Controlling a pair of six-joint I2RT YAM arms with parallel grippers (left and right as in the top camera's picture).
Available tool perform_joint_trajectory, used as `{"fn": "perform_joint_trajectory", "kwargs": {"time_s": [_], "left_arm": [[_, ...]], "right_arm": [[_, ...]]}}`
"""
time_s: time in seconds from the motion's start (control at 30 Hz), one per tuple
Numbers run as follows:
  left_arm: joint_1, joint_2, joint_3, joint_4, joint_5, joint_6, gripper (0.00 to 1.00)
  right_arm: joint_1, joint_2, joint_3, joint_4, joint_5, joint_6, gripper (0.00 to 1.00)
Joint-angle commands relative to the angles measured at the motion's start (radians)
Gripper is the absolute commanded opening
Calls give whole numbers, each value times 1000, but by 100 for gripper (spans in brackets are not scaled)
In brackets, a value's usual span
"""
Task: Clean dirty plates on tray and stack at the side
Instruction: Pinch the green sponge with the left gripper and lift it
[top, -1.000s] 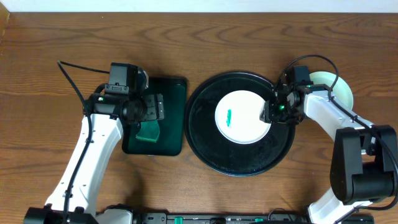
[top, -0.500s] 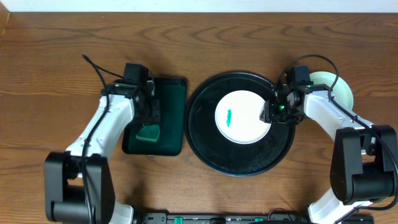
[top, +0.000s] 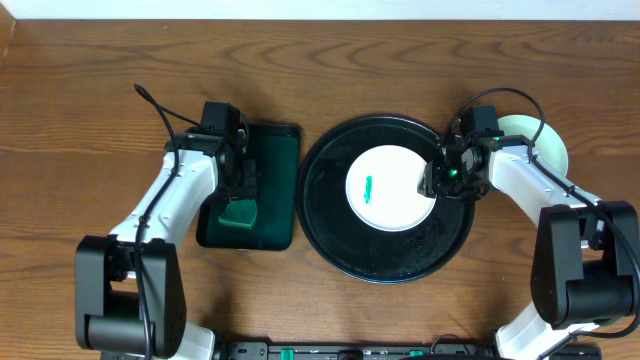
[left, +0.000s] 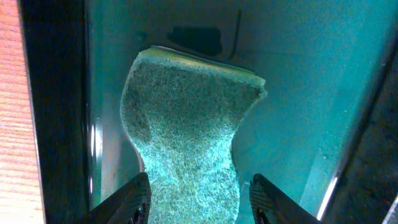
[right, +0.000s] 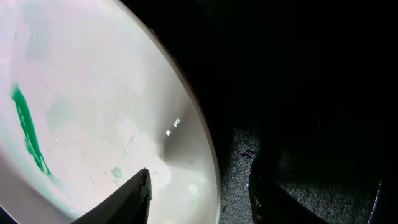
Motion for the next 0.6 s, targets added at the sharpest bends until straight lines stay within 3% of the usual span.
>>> {"fn": "perform_joint_trajectory", "kwargs": {"time_s": [0.0,0.57], "left_arm": [[-2,33,-20,14,-25,-18,52],[-2,83,-20,33,-27,-35,48]], "right_arm": [[11,-4,-1,-2,34,-11,49],[11,-4,-1,-2,34,-11,49]]}}
